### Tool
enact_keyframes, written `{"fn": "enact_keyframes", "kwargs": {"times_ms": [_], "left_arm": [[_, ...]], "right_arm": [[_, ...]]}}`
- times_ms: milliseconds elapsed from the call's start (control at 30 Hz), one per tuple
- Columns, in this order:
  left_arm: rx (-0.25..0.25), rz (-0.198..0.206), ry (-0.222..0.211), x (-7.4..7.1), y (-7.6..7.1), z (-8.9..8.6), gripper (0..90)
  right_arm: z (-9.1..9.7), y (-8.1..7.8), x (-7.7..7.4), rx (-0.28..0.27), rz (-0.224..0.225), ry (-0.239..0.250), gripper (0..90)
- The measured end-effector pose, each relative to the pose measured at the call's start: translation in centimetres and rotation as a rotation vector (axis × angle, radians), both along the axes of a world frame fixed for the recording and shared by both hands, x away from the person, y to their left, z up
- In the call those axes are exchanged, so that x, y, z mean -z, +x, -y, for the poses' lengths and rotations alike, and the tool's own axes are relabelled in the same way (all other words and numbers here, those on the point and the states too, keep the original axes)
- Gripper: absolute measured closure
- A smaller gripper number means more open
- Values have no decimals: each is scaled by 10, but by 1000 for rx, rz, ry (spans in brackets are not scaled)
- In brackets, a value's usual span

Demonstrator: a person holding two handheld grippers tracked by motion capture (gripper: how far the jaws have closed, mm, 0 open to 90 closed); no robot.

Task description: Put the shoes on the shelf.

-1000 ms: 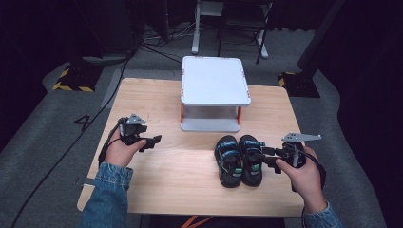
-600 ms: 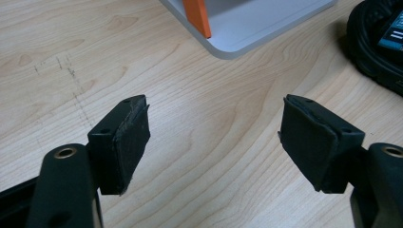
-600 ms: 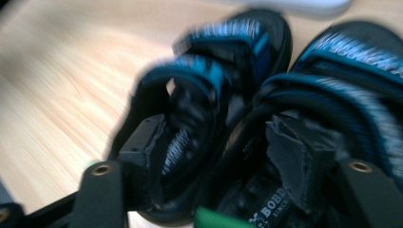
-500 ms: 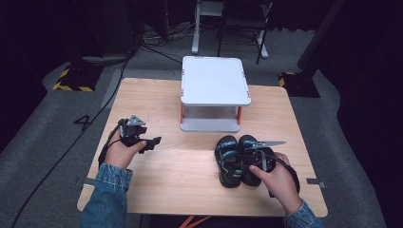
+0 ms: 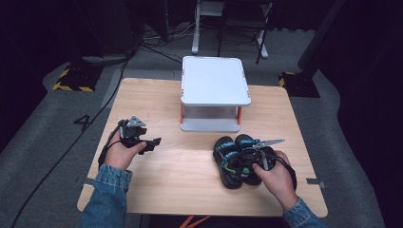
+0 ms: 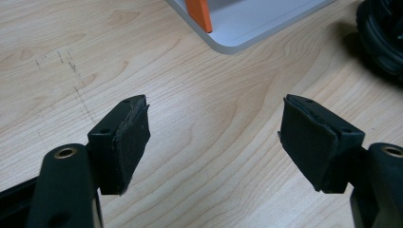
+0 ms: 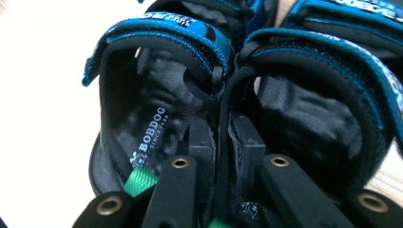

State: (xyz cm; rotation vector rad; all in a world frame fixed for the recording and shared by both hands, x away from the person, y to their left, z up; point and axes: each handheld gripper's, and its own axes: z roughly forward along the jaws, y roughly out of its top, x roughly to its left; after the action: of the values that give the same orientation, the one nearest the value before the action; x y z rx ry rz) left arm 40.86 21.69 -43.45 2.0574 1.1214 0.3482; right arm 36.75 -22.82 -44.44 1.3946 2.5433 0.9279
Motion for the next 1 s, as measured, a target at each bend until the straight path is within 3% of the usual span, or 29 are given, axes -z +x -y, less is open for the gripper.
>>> {"fn": "enact_keyframes", "kwargs": {"times_ms": [67, 233, 467, 700, 1000], "left_arm": [[-2, -1, -4, 0, 0, -1, 258], [-6, 6, -1, 0, -2, -2, 258], [-33, 0, 2, 1, -14, -10, 259], [-112, 0, 0, 1, -38, -37, 261], [-148, -5, -3, 4, -50, -49, 261]], "right_arm": [[0, -1, -1, 3, 6, -9, 818], [0, -3, -10, -18, 19, 21, 818], [-13, 6, -33, -66, 101, 75, 817], [-43, 44, -42, -77, 147, 113, 816], [-80, 95, -38, -28, 199, 73, 816]]}}
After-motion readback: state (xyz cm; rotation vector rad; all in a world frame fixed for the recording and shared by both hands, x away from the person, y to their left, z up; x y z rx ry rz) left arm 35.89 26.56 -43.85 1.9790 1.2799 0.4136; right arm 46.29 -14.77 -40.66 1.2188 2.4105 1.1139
